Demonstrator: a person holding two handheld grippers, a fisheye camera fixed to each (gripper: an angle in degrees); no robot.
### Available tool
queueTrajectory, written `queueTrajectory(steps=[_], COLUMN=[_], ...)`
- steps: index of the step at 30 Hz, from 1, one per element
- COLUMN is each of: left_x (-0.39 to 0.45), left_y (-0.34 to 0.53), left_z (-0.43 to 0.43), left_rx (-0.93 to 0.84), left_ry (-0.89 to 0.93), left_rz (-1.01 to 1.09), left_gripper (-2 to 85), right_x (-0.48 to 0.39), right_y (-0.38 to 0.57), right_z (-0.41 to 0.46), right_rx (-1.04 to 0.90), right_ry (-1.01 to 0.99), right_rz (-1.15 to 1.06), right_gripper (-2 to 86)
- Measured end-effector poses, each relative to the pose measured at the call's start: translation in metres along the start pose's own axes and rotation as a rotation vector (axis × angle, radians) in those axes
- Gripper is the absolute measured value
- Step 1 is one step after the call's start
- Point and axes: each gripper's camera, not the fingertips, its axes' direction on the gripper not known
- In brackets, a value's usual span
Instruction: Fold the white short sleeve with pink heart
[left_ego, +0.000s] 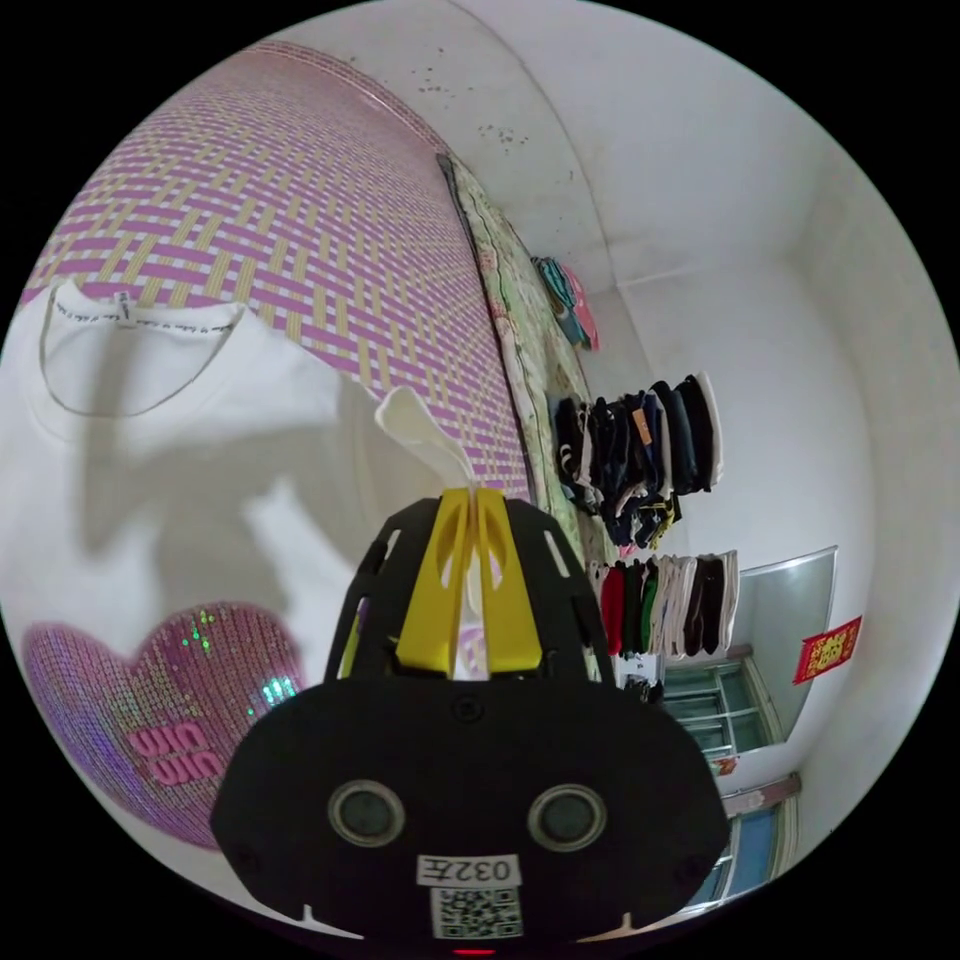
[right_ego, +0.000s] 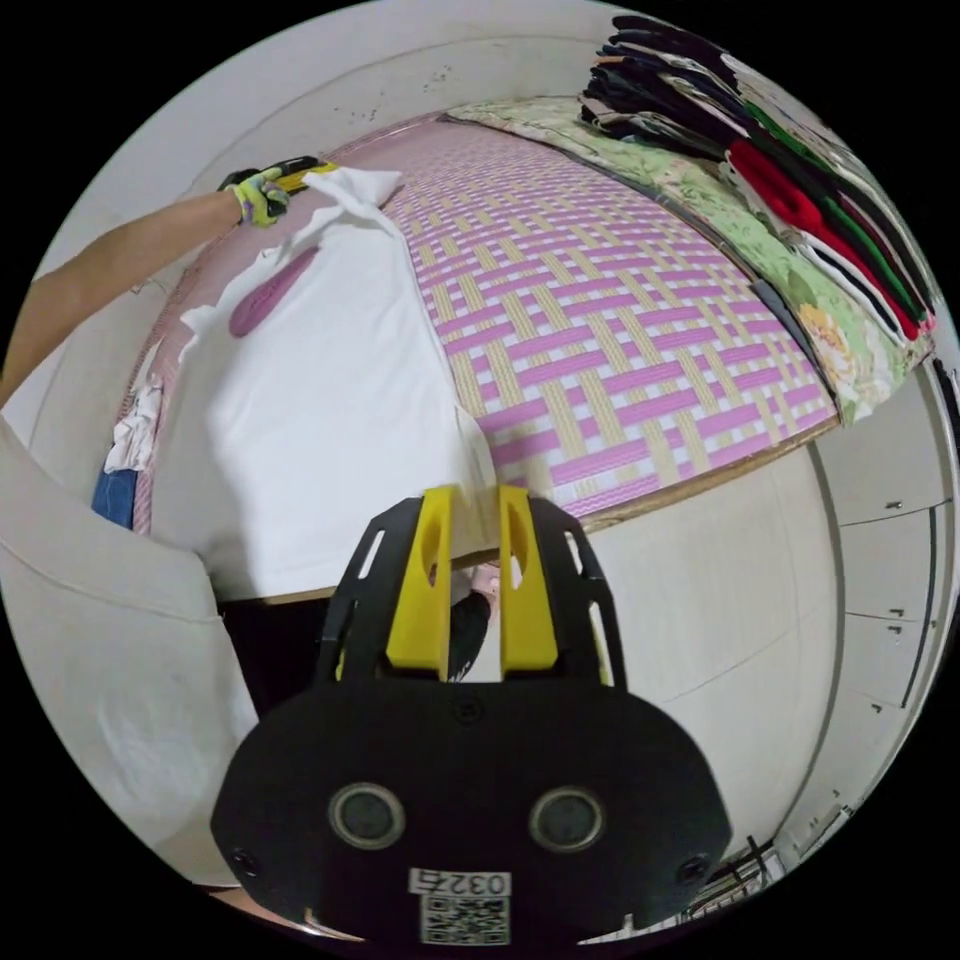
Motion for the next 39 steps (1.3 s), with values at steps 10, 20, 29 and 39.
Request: queueTrajectory(steps=[10, 20, 29, 39], left_x=[-0.004, -0.106, -0.07, -0.031], left_y=[0.001, 0.028, -0.025, -0.092], left_z=[-0.043, -0.136, -0.123, -0.089], left_rx=[0.027, 0.113, 0.015, -0.043], left_ry=[0.111, -0.065, -0.003, -0.024], left_rz=[-0.012, -0.117, -0.041, -0.053], left_gripper=[-1.0, -1.0, -0.9, -0.6], right_x=[-0.063, -0.207, -0.191, -0.147], right_y=[-0.062, -0.067, -0.081, -0.069], right_z=[-0.052, -0.099, -0.073, -0.037], right_rx=[-0.022, 0.062, -0.072, -0.192], right_ry=[0.16, 0.109, -0.003, 0.003], right_rz=[-0.116, -0.474, -0.557, -0.541], right_gripper=[-0.9, -1.0, -1.0, 0.2])
